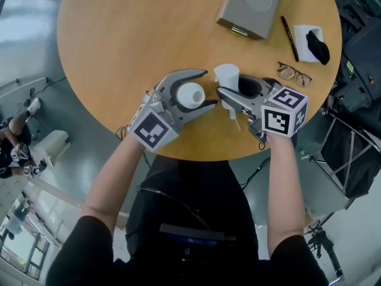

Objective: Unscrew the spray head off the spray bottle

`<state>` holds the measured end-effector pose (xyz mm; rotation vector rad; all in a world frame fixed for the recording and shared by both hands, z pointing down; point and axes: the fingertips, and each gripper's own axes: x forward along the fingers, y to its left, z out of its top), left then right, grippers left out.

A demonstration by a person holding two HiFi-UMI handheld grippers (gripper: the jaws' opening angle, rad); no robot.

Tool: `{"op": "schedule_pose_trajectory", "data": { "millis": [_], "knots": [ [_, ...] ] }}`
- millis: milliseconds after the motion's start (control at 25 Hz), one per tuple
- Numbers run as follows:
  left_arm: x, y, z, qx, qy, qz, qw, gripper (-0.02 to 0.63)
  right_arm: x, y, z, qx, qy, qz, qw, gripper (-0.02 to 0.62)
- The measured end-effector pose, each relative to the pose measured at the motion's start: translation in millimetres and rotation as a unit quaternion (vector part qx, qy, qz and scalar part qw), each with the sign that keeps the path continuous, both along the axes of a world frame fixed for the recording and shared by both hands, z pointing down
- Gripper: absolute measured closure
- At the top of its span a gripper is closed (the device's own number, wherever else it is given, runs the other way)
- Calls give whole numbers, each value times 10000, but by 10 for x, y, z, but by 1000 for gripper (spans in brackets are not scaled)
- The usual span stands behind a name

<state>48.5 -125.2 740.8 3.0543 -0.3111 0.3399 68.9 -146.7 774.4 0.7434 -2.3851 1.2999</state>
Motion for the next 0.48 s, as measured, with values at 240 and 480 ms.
{"op": "schedule_pose_trajectory", "data": {
  "millis": [240,480],
  "knots": [
    [-118,-13,8,10,35,-110,9999,298,-39,-9,45,104,90,-94,9999,333],
    [-135,-15,27,-28,47,-137,9999,299,-99,-9,36,167,92,-219,9996,272]
  ]
}}
